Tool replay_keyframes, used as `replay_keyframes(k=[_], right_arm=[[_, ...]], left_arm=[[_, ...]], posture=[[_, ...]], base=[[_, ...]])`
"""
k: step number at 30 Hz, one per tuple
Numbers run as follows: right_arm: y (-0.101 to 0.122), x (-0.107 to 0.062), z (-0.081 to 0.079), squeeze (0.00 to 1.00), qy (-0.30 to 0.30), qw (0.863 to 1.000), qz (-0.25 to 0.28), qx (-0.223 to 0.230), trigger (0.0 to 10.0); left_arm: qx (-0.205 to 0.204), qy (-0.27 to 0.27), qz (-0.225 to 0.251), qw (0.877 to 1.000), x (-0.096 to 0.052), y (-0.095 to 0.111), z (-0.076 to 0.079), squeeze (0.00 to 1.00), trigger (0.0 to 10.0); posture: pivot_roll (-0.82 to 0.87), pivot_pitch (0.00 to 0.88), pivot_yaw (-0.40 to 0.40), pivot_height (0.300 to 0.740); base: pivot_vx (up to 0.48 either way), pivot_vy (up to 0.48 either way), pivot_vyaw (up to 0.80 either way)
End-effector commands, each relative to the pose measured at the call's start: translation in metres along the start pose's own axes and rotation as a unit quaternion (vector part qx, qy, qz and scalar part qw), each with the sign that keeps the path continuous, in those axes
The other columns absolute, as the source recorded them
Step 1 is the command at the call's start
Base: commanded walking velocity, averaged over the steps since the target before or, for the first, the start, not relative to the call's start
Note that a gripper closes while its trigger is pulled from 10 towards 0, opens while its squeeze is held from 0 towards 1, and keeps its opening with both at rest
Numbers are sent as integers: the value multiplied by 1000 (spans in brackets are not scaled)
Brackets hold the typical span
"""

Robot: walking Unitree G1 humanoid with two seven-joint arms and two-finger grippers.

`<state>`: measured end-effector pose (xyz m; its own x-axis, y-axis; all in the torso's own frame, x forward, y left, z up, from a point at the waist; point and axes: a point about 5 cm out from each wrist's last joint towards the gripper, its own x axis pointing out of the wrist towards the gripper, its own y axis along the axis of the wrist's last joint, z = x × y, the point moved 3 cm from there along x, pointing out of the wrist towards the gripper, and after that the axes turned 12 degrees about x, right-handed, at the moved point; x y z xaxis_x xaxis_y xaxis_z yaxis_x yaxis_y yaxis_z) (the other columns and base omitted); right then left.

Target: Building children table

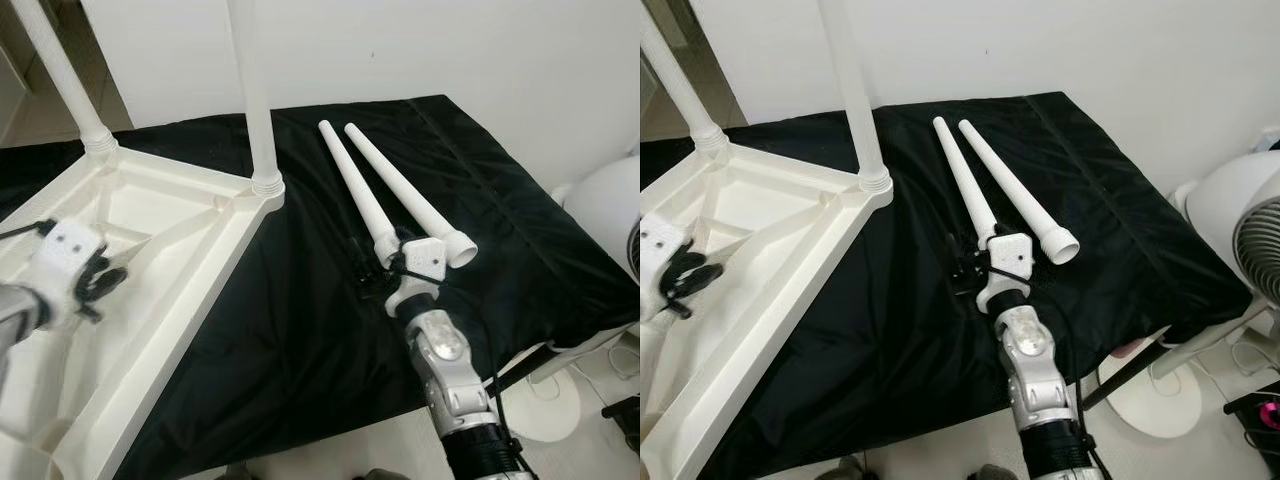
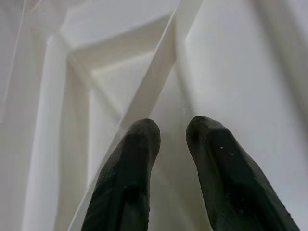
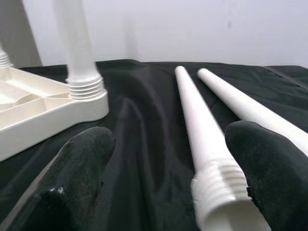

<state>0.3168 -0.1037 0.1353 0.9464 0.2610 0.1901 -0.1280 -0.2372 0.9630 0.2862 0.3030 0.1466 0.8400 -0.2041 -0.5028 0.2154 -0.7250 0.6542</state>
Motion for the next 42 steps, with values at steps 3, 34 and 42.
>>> replay_keyframes(k=[3, 34, 42], right_arm=[[-2, -1, -1, 0, 8, 1000, -8, 0, 10000], [-5, -3, -2, 0, 24, 999, -26, -7, 10000], [-6, -3, -3, 0, 21, 999, -25, -6, 10000]], left_arm=[[30, 15, -28, 999, -16, -12, -12, 0, 10000], [40, -108, -64, 991, -54, -20, 33, 0, 10000], [34, -142, -17, 989, -31, 3, 60, 0, 10000]], posture=[[1, 0, -7, 740], [13, 0, -33, 740], [3, 0, -19, 740]], base=[[0, 0, 0], [0, 0, 0], [0, 0, 0]])
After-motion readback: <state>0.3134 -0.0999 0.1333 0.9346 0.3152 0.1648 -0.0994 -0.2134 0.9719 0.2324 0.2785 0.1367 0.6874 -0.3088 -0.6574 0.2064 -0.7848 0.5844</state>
